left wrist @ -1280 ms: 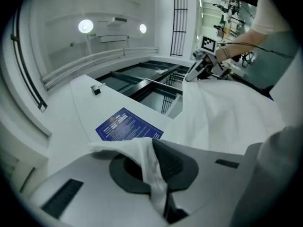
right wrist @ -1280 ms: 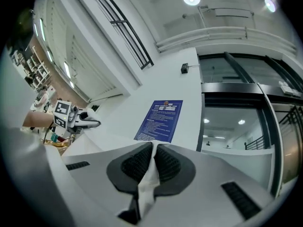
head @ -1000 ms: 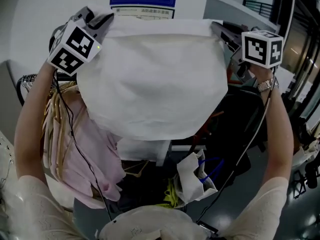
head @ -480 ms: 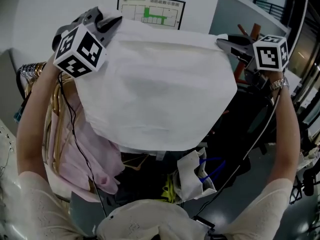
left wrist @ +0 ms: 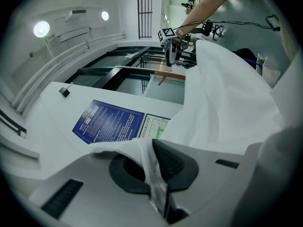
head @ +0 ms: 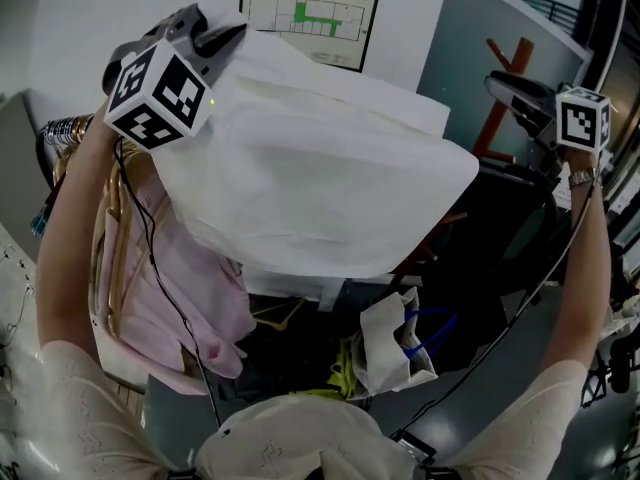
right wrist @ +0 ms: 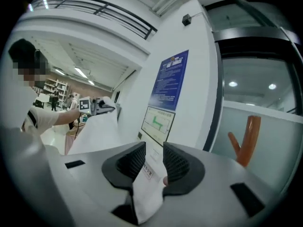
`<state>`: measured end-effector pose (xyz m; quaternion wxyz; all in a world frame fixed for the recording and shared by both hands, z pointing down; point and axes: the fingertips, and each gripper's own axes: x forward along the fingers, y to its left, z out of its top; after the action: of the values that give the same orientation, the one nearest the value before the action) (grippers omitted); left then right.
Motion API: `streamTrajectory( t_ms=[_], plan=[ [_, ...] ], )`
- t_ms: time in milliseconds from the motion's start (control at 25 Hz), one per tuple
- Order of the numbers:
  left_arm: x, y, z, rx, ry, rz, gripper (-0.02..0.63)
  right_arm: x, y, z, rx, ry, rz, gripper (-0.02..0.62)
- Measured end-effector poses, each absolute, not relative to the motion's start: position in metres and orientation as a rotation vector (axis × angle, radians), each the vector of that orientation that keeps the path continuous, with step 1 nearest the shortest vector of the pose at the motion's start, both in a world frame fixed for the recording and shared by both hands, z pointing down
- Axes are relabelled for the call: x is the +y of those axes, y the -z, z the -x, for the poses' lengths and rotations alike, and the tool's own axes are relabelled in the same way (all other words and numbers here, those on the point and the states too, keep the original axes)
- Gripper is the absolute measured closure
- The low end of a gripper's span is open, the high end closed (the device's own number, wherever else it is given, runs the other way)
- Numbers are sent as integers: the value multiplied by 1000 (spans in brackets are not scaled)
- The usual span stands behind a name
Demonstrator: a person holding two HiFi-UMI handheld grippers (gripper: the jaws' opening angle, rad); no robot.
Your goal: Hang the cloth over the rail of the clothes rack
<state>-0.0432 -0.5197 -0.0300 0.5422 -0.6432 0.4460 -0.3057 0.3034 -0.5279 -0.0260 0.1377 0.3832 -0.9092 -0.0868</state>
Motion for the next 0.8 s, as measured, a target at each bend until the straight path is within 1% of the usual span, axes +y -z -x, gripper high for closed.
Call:
streamTrajectory(
  t_ms=[80,160,280,400,600,680,800],
  plan=[
    [-519,29,45,1062,725,1528,589,-512,42,-285,-2680,380,-1046,486],
    [-518,31,45,1066,714,1533,589,-492,61,-249,-2696,548,-982,486],
    [-510,35,45,1071,669,1581,589,-455,80,-185,-2749,745,-799,486],
    [-500,42,49,1082,612,1626,589,-428,84,-112,-2771,870,-613,486],
    [-497,42,54,1072,584,1654,589,-432,67,-3,-2732,901,-412,486],
    [-496,43,52,1054,572,1671,589,-451,54,25,-2660,909,-425,486],
    [-491,44,52,1030,546,1687,589,-483,40,48,-2589,907,-483,486]
  ],
)
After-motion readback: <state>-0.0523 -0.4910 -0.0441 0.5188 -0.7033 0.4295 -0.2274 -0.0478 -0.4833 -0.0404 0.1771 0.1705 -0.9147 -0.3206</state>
